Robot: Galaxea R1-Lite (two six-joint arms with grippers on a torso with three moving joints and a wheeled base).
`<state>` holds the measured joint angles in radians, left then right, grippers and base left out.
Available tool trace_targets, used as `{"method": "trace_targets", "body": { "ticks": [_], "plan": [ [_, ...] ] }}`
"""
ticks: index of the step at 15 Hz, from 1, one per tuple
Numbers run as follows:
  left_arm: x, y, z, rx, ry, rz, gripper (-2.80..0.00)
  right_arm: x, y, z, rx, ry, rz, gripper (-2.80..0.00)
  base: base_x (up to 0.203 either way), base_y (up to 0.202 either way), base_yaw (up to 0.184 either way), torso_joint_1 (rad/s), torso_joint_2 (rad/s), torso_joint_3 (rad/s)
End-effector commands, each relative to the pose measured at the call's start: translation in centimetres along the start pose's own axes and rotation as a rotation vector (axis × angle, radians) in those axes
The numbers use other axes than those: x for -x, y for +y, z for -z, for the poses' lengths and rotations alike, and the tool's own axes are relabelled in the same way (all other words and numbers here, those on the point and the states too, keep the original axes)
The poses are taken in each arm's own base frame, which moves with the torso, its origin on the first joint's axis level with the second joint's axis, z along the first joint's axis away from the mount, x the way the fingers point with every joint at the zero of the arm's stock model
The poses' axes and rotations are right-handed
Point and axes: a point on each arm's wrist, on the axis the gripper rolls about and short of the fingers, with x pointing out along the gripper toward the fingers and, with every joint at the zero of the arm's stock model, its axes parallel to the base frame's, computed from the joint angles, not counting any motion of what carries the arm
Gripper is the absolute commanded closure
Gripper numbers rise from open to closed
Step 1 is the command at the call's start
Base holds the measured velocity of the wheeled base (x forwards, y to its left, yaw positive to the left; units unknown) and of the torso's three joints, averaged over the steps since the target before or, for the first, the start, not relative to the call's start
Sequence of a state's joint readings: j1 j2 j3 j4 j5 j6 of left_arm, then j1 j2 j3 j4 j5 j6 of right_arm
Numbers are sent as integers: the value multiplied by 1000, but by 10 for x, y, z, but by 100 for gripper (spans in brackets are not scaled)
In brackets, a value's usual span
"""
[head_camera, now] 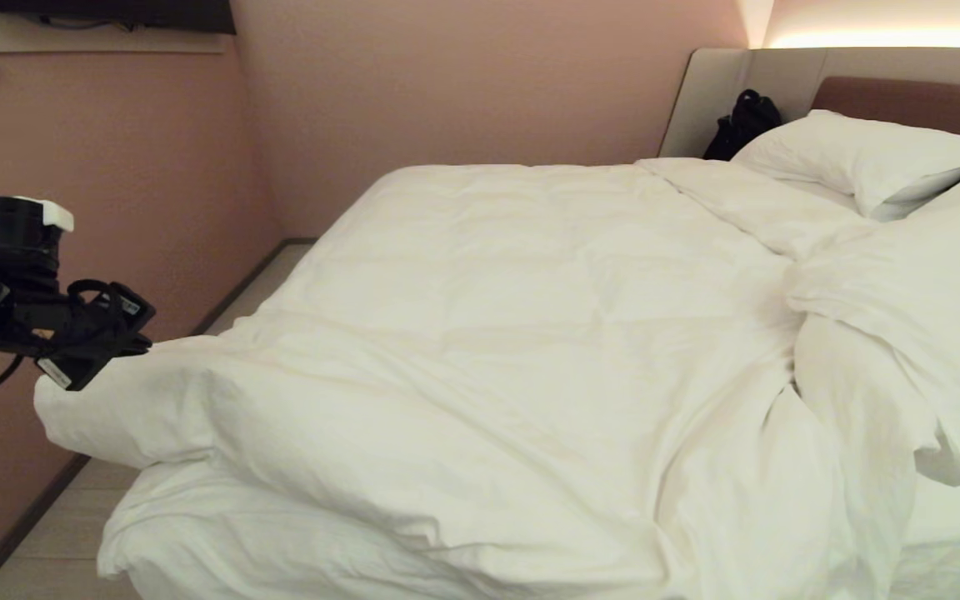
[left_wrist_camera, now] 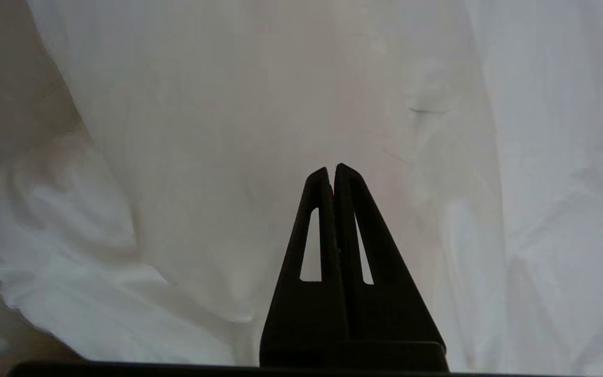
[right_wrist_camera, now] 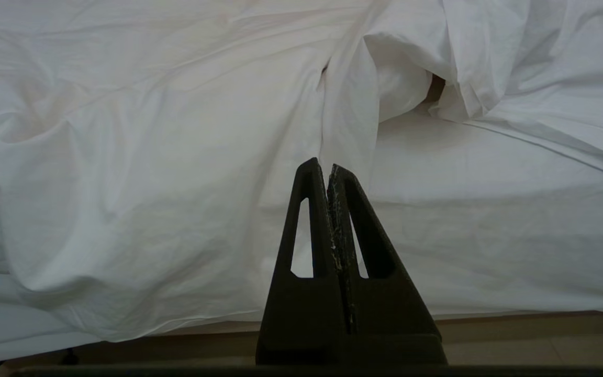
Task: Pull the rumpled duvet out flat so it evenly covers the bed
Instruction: Flatten the corners of the folded blanket
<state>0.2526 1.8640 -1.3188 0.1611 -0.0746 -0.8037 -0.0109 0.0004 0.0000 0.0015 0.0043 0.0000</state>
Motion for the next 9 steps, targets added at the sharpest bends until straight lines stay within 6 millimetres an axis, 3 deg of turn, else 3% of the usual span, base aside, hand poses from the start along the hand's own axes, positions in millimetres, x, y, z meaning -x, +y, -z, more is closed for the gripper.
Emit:
{"method": "trace_targets", "body": {
  "ticks": [1, 3, 5, 9],
  "plan": [
    [5, 11, 2, 113, 5, -19, 0, 0, 0, 0, 0, 0, 0, 0, 0, 0, 0, 0, 0, 0],
    [3, 22, -3, 207, 31, -9, 0, 0, 0, 0, 0, 0, 0, 0, 0, 0, 0, 0, 0, 0],
    [10, 44, -25, 306, 62, 40, 0, 0, 0, 0, 0, 0, 0, 0, 0, 0, 0, 0, 0, 0],
    [9, 83, -48, 443, 215, 167, 0, 0, 0, 0, 0, 0, 0, 0, 0, 0, 0, 0, 0, 0]
  ]
}}
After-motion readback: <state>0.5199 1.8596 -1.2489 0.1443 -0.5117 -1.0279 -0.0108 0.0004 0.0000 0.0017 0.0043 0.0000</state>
